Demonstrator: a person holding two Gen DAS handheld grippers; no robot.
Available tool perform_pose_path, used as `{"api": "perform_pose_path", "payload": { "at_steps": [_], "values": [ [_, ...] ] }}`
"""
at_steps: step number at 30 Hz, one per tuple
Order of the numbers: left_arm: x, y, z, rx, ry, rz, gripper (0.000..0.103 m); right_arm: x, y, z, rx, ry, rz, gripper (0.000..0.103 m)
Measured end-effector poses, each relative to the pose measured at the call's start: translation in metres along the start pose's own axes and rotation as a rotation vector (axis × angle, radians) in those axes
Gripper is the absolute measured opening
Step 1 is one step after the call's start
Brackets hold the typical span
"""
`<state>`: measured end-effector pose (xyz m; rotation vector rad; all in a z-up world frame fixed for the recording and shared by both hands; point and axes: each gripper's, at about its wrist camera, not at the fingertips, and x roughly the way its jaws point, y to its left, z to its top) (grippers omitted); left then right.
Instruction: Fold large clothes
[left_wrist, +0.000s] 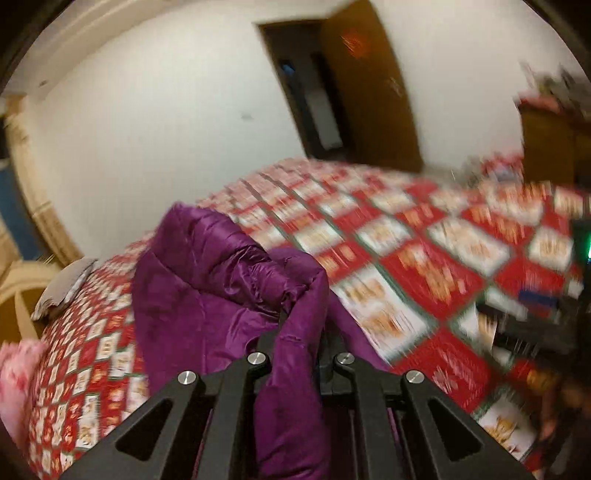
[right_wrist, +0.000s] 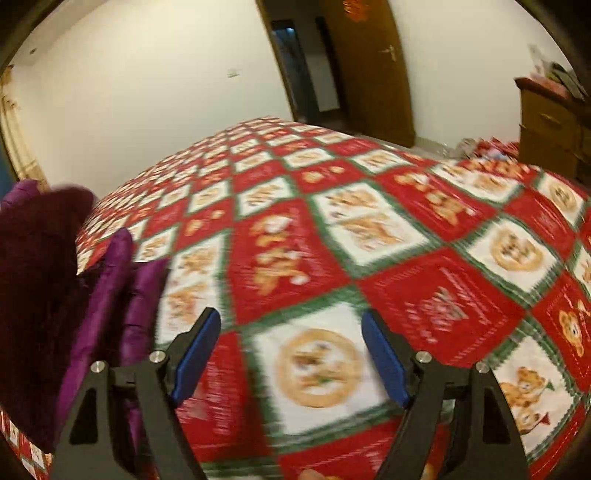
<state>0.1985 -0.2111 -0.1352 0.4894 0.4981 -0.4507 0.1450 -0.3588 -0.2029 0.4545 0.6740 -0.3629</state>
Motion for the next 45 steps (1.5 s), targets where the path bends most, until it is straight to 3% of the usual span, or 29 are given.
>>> {"api": "perform_pose_path", "payload": {
  "at_steps": [4,11,12,14,16,17,18,22,25,28,30,33,35,37,40,45],
  "values": [
    [0.029,-0.033,-0.027,0.095,0.064,0.003,0.008,0.003,-0.012,-0.003,0.015,0.019,-0.007,0.081],
    [0.002,-0.052,-0.020,0.206,0.030,0.074,0.019,0.013,-0.008,0.004,-0.034,0.023,-0.014,0.081],
    [-0.012,-0.053,-0.016,0.205,0.009,0.057,0.023,0.013,-0.008,0.006,-0.033,0.026,-0.013,0.081],
    [-0.032,-0.047,-0.010,0.174,-0.023,0.016,0.042,0.012,-0.008,0.013,-0.031,0.027,-0.013,0.081],
    [-0.055,-0.033,-0.004,0.127,-0.065,0.006,0.081,0.009,-0.004,0.022,-0.047,0.016,-0.019,0.075],
    [-0.065,-0.024,-0.002,0.100,-0.090,0.008,0.084,0.005,0.001,0.029,-0.062,0.011,-0.017,0.070],
    [-0.075,-0.011,0.001,0.071,-0.110,0.019,0.086,0.002,0.006,0.037,-0.078,0.007,-0.013,0.061],
    [-0.070,0.041,0.005,-0.032,-0.063,0.102,0.088,-0.012,0.050,0.072,-0.153,-0.024,0.026,0.052],
    [-0.036,0.101,0.001,-0.180,0.052,0.246,0.088,-0.019,0.102,0.096,-0.240,-0.043,0.068,0.052],
    [0.000,0.166,-0.006,-0.384,0.137,0.344,0.088,-0.013,0.168,0.115,-0.302,-0.003,0.146,0.052],
    [0.020,0.192,-0.006,-0.449,0.152,0.405,0.088,-0.006,0.201,0.119,-0.328,0.003,0.157,0.052],
    [0.046,0.208,-0.004,-0.459,0.176,0.439,0.088,0.014,0.244,0.117,-0.353,0.062,0.158,0.052],
    [0.064,0.211,-0.003,-0.468,0.188,0.421,0.088,0.032,0.261,0.109,-0.357,0.120,0.161,0.052],
    [0.081,0.208,-0.003,-0.477,0.193,0.379,0.088,0.050,0.259,0.097,-0.352,0.107,0.134,0.051],
    [0.102,0.197,-0.004,-0.454,0.198,0.339,0.088,0.070,0.230,0.078,-0.317,0.108,0.118,0.042],
    [0.124,0.161,-0.001,-0.409,0.207,0.269,0.088,0.084,0.181,0.063,-0.234,0.128,0.111,0.042]
  ]
}}
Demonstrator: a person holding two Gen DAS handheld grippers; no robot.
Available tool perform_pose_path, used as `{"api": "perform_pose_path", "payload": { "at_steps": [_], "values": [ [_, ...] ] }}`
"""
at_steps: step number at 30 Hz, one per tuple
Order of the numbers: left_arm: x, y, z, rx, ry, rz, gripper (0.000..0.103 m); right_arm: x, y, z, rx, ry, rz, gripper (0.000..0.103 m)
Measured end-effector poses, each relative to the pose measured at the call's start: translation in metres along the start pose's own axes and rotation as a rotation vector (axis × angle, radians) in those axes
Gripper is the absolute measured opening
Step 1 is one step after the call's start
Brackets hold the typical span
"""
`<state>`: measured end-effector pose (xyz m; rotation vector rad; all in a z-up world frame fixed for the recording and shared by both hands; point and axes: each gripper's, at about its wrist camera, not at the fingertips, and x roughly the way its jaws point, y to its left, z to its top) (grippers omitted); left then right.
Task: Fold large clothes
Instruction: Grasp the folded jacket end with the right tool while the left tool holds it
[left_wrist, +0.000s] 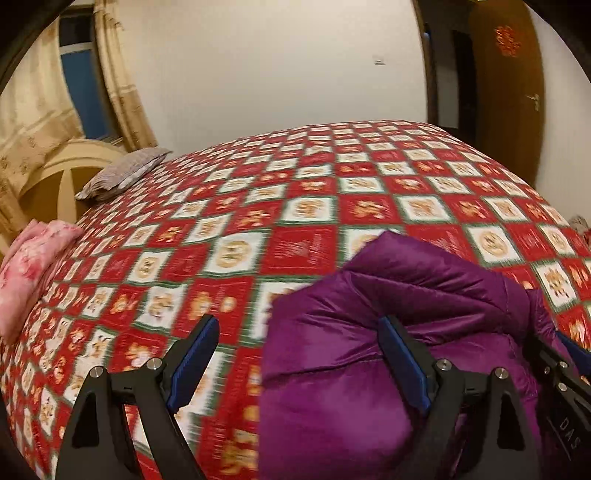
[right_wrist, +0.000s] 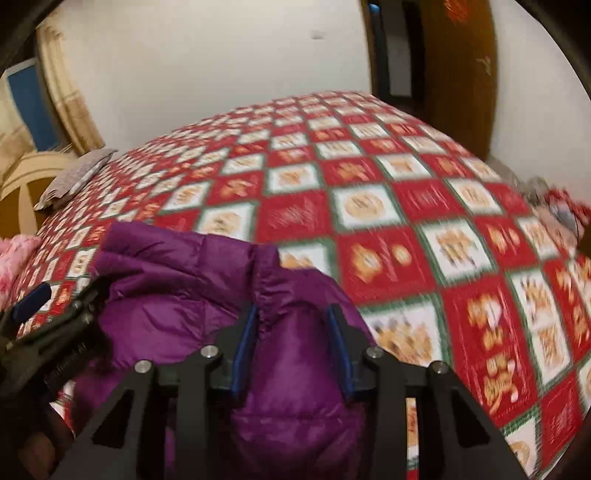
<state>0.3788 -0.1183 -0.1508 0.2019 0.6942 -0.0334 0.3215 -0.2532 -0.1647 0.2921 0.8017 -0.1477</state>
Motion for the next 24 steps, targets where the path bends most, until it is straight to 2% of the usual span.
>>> {"api": "perform_pose_path", "payload": {
  "at_steps": [2,4,11,24],
  "values": [
    [0.004,-0.019,-0.005,0.060,-0.001,0.011,0.089,-0.003,-0.007,-0.005,-0.007,-0.019,-0.022,0.042],
    [0.009,-0.025,-0.006,0.078,0.000,0.025,0.091,-0.001,-0.011,-0.007,-0.002,-0.023,-0.024,0.042],
    [0.028,-0.014,-0.012,-0.004,0.041,-0.019,0.098,0.009,-0.012,-0.010,0.003,-0.023,-0.012,0.044],
    [0.038,-0.017,-0.020,0.001,0.063,-0.026,0.099,0.021,-0.013,-0.017,-0.010,-0.008,-0.025,0.046]
  ]
}}
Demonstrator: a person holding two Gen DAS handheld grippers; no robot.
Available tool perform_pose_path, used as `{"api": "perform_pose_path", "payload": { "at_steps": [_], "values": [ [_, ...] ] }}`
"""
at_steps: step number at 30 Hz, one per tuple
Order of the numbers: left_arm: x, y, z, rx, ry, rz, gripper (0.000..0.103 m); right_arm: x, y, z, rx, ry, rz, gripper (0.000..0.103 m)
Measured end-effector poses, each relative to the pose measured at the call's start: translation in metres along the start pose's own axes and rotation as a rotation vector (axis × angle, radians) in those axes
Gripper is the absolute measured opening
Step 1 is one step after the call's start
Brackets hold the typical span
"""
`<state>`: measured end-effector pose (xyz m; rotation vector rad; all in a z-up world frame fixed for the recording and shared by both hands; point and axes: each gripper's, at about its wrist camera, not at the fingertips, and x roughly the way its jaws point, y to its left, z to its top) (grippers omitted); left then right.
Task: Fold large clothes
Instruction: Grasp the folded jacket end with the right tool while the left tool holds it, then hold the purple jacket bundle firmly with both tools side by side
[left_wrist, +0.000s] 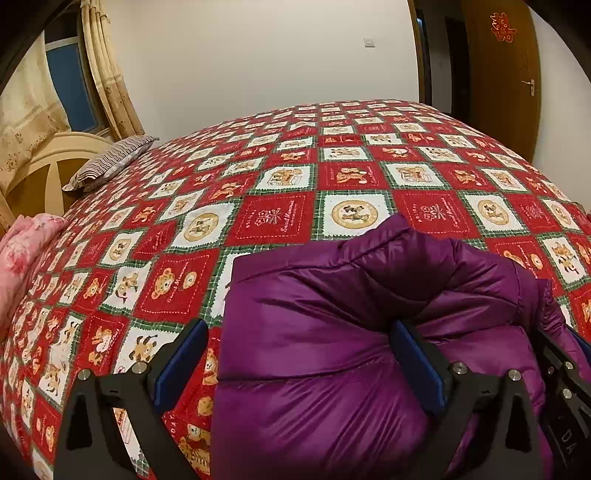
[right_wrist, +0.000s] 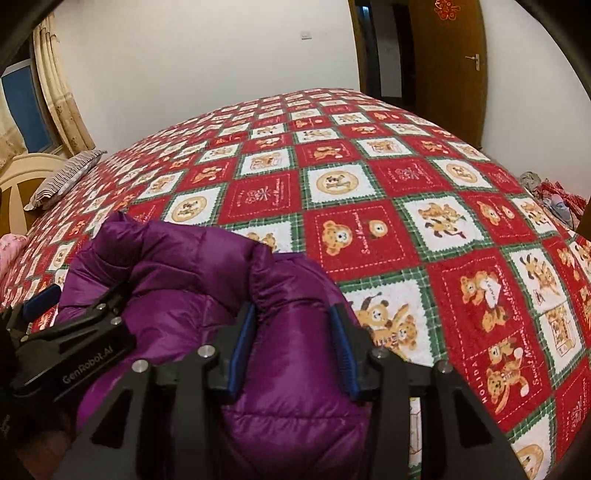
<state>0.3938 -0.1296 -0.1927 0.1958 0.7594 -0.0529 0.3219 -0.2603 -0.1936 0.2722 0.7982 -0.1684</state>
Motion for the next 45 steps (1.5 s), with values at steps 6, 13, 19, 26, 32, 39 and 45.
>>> {"api": "perform_pose_path", "payload": {
  "at_steps": [6,13,19,26,32,39,45],
  "values": [
    [0.002,0.000,-0.002,-0.001,0.005,-0.004,0.100,0.002,0.001,-0.002,-0.010,0.004,-0.011,0.046],
    [0.001,-0.004,-0.004,0.013,-0.004,0.015,0.100,0.005,0.001,-0.003,-0.006,0.010,-0.011,0.046],
    [0.001,-0.005,-0.005,0.018,-0.005,0.022,0.100,0.006,0.000,-0.004,-0.008,0.012,-0.013,0.046],
    [0.005,-0.004,-0.005,0.013,0.011,0.004,0.101,0.007,0.000,-0.005,-0.010,0.014,-0.013,0.046],
    [0.006,-0.004,-0.006,0.011,0.016,-0.003,0.101,0.008,0.000,-0.006,-0.015,0.019,-0.017,0.047],
    [0.007,-0.003,-0.007,0.011,0.021,-0.010,0.101,0.009,0.001,-0.006,-0.021,0.025,-0.021,0.047],
    [0.008,-0.004,-0.007,0.012,0.022,-0.009,0.101,0.011,0.001,-0.006,-0.032,0.030,-0.030,0.048]
  ]
}}
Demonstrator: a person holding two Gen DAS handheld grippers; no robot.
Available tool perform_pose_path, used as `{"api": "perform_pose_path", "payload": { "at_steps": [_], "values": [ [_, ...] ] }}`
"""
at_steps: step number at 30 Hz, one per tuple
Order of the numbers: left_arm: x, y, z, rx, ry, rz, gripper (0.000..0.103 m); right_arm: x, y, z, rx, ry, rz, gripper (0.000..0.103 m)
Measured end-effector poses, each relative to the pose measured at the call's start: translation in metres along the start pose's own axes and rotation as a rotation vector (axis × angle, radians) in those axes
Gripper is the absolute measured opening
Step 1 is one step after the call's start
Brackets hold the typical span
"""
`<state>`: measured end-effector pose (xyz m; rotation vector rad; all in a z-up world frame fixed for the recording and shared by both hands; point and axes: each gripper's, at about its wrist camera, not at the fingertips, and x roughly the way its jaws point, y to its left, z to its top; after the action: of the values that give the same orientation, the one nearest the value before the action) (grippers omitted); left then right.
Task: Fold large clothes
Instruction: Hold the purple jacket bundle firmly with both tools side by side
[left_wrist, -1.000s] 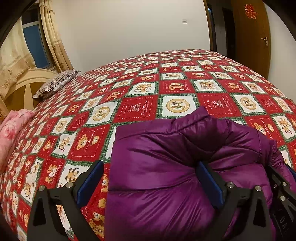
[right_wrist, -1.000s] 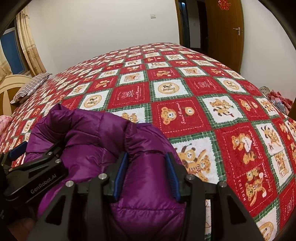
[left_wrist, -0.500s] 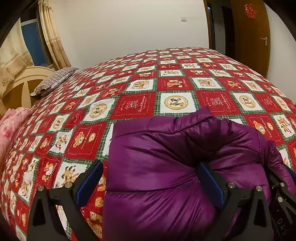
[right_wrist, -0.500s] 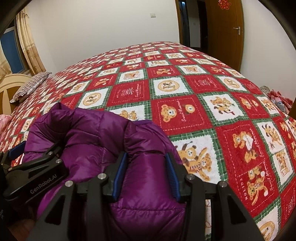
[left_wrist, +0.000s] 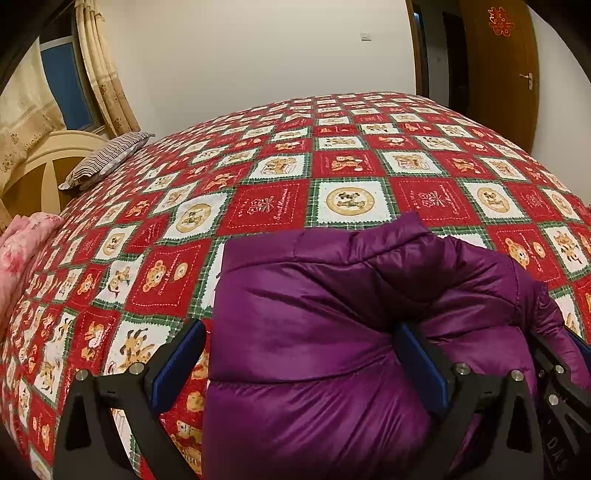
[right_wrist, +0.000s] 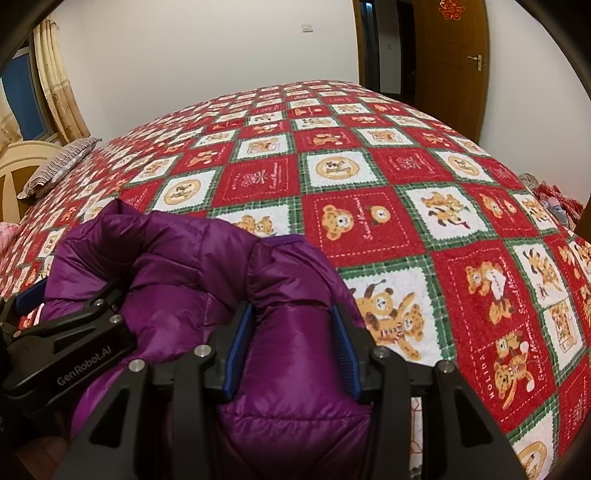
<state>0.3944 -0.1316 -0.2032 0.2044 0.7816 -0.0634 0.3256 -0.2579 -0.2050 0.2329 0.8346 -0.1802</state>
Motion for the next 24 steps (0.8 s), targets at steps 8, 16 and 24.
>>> {"api": "perform_pose_path", "payload": {
  "at_steps": [8,16,24],
  "values": [
    [0.0013,0.0002,-0.0005,0.004,0.004,0.001,0.101,0.0027,0.0013,0.0004,-0.006,0.008,-0.006,0.048],
    [0.0035,0.0009,-0.0027,0.008,0.009,-0.001,0.102,0.0049,0.0019,0.0006,-0.014,0.012,-0.014,0.049],
    [0.0045,-0.0006,-0.0039,0.018,0.011,0.010,0.102,0.0064,0.0037,0.0005,-0.022,0.016,-0.026,0.049]
  ]
}}
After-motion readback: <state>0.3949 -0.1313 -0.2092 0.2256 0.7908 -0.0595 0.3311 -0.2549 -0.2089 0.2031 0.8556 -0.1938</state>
